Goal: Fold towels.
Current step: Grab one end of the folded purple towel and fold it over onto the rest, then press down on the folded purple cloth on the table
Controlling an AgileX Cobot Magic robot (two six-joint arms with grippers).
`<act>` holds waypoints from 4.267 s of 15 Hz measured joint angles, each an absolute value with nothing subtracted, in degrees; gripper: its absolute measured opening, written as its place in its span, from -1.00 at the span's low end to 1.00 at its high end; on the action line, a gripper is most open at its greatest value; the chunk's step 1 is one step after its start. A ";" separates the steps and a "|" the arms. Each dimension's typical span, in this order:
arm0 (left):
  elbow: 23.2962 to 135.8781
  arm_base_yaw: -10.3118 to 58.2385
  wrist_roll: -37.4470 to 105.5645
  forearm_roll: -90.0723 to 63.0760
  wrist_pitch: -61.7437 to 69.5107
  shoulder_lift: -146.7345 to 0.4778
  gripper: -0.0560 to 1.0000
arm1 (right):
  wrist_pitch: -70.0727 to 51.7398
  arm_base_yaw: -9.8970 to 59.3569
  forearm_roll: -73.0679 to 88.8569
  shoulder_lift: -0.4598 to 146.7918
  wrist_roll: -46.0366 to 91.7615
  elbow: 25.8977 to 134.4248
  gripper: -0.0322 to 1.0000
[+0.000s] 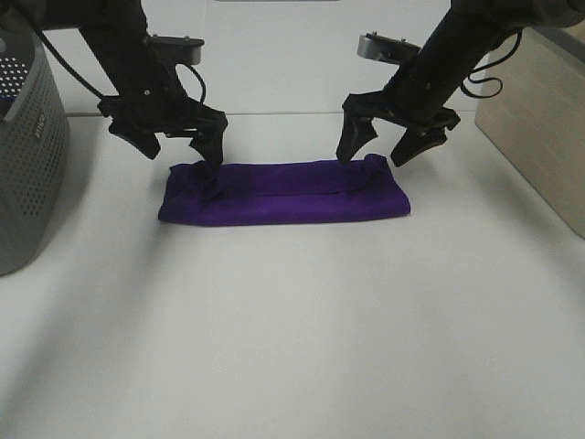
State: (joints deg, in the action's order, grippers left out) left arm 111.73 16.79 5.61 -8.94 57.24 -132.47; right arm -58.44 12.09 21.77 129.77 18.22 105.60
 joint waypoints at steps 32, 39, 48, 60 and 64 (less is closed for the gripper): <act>131.49 11.52 15.36 -32.95 68.93 -148.28 -0.80 | -69.56 12.09 23.72 121.58 14.44 106.80 0.81; 132.93 11.97 18.22 -32.37 69.16 -140.49 -0.80 | -69.67 12.09 23.78 116.88 14.44 106.80 0.81; 132.93 19.65 13.35 -47.21 54.49 -145.30 0.45 | -69.73 12.09 24.75 111.10 14.44 106.80 0.81; 132.93 11.75 16.27 -32.60 61.48 -136.54 0.51 | -65.60 12.09 30.94 112.36 33.63 106.80 0.81; 133.04 11.57 6.70 -11.63 66.98 -134.36 0.51 | -51.45 15.01 35.58 121.07 42.51 106.80 0.80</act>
